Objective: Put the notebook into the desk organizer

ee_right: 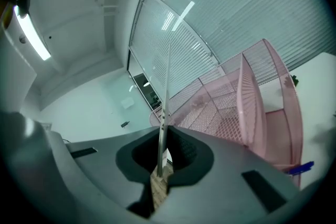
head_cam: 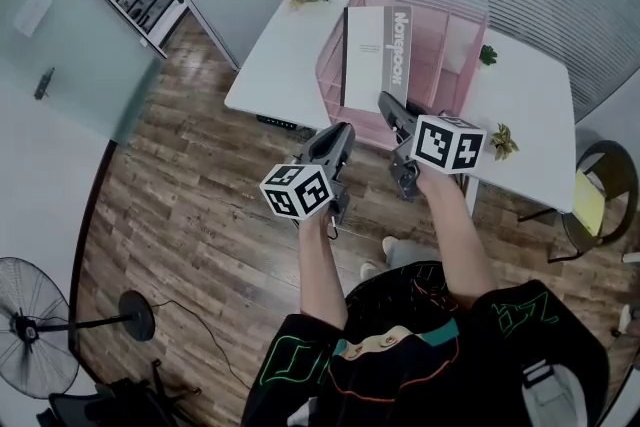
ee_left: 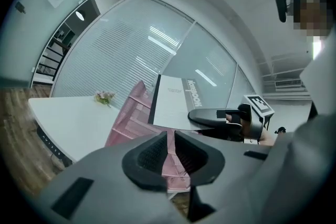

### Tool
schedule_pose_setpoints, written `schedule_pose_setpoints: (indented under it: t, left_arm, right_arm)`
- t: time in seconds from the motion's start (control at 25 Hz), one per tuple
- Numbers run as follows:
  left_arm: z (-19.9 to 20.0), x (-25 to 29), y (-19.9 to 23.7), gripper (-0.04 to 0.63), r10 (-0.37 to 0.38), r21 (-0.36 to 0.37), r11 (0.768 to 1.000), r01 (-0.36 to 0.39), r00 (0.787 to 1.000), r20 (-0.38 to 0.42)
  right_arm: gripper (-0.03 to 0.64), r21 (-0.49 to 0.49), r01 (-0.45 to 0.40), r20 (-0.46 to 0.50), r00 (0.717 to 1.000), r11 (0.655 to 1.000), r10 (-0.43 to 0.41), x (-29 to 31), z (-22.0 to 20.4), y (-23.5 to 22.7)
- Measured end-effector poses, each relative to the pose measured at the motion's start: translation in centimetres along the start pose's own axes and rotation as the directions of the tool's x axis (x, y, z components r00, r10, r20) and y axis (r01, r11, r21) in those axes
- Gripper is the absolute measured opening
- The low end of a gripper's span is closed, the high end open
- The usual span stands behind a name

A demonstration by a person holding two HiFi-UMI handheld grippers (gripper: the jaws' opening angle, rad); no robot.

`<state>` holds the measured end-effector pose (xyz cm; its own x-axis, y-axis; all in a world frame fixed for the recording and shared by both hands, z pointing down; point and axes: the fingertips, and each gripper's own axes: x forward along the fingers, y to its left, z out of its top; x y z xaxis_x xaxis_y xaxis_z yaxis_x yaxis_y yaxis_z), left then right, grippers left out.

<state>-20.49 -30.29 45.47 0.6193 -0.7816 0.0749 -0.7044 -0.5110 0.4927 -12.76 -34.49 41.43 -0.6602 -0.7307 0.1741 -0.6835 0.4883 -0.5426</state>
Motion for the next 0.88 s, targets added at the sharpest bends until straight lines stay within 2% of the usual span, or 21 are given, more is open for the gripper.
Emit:
schedule_pose_setpoints:
  t: [0.28,0.44,0.64,0.72,0.8,0.88]
  left_arm:
    - [-1.1,3.2,-1.7,0.048,-0.047,0.033,0.998,0.049,0.997,-0.059]
    - [-0.3,4.0,-2.4,0.039,-0.058,0.066,0.996,0.06,0.998,-0.037]
    - [1.2,4.0,-2.5,0.037,-0.086,0.041,0.996,0.085,0.996,0.036]
    - [1.4,4.0,-2.6,0.034,-0.089,0.047,0.995,0.087,0.995,0.041]
    - [1.6,3.9,-2.7,0.018,-0.087,0.051,0.995,0.084,0.995,0.044]
    - [1.5,4.0,-2.9,0.005,-0.088,0.054,0.995,0.086,0.995,0.036]
  right_arm:
    - [0.015,0.032,0.01,-0.02,1.0,0.999,-0.009,0.3,-0.2,-0.2]
    - [0.036,0.038,0.017,-0.039,0.999,0.999,-0.016,0.3,-0.4,-0.2]
    - [0.099,0.034,0.024,-0.071,0.997,0.999,-0.021,0.2,-0.5,-0.2]
    - [0.123,0.033,0.012,-0.09,0.996,0.999,-0.009,0.0,-0.7,0.1]
    - [0.19,0.023,-0.007,-0.117,0.993,1.0,0.01,-0.1,-1.1,0.9]
    - [0.209,0.009,-0.013,-0.138,0.99,1.0,0.014,-0.4,-1.6,1.2]
